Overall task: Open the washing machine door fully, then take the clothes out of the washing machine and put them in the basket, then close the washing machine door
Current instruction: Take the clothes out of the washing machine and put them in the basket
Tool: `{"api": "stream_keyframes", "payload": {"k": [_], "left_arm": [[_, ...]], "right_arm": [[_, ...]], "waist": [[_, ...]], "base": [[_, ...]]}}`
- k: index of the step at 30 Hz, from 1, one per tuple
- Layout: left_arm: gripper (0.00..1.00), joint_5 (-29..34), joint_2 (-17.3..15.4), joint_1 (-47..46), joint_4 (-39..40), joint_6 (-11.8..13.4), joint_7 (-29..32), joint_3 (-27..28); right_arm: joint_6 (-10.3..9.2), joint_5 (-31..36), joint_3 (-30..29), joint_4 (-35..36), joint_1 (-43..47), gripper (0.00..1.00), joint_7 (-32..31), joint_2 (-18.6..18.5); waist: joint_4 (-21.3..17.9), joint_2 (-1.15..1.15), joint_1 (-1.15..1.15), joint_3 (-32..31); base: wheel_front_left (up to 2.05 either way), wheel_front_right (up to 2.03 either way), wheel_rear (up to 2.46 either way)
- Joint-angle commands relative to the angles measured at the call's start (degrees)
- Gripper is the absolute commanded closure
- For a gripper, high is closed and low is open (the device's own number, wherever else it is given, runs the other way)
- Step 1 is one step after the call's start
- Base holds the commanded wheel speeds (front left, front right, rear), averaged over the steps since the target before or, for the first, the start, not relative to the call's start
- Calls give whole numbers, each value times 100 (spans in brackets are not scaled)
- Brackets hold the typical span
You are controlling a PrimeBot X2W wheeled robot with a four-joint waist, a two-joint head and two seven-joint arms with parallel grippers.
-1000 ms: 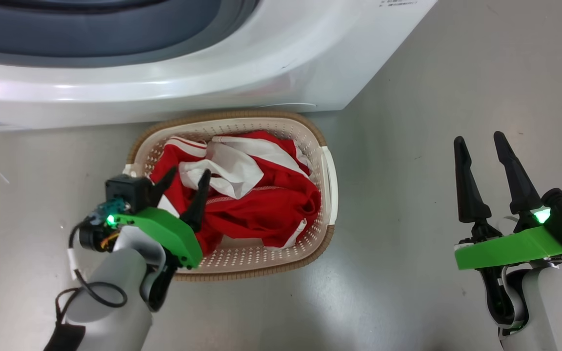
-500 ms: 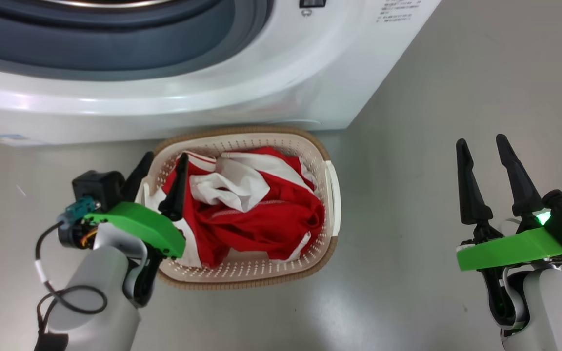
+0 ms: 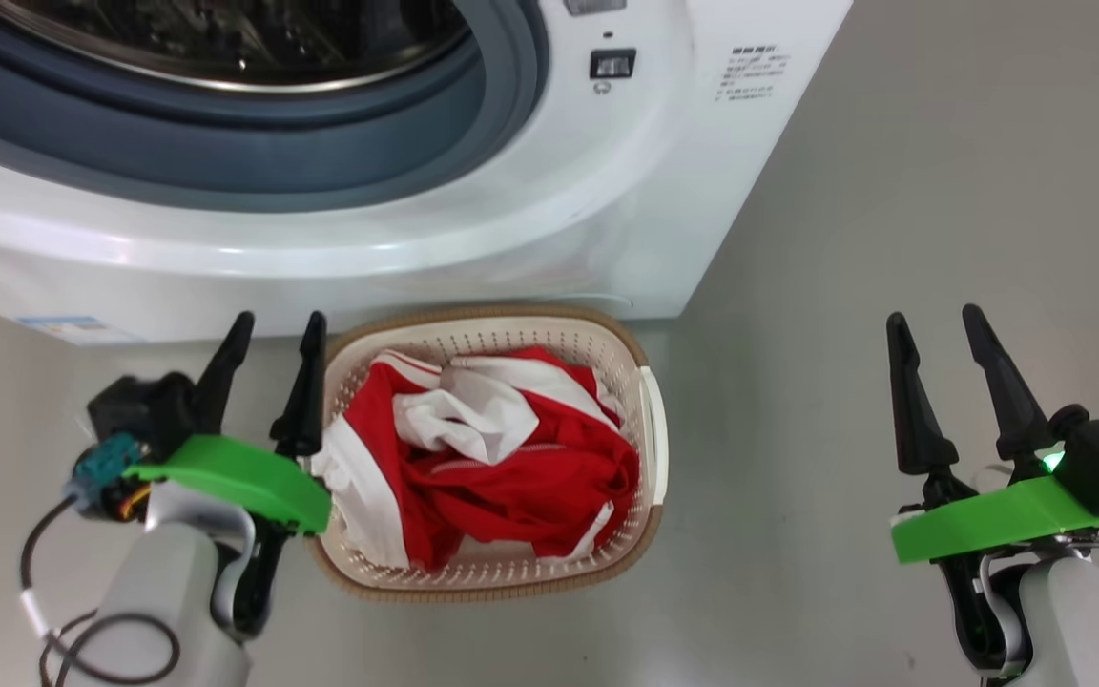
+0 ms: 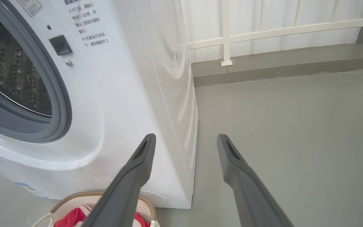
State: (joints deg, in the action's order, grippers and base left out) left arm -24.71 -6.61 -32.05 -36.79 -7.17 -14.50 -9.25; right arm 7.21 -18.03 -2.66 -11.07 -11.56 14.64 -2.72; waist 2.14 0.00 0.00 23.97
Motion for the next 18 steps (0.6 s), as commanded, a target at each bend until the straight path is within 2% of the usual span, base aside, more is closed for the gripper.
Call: {"api": "stream_keyframes", "payload": {"k": [1,18], "left_arm": [[0,65,-173,185,210,-32,-50,231],[0,687,-73,1359,1234,-32,-50,983]], "right_arm": [[28,40,127,111,121,0,36,-16],[28,-7,28,1,729,0,36,-16]], "waist": [[23,0,0,-178],[80,0,0,-1179]], "base": [[0,0,0],[0,0,0]]}}
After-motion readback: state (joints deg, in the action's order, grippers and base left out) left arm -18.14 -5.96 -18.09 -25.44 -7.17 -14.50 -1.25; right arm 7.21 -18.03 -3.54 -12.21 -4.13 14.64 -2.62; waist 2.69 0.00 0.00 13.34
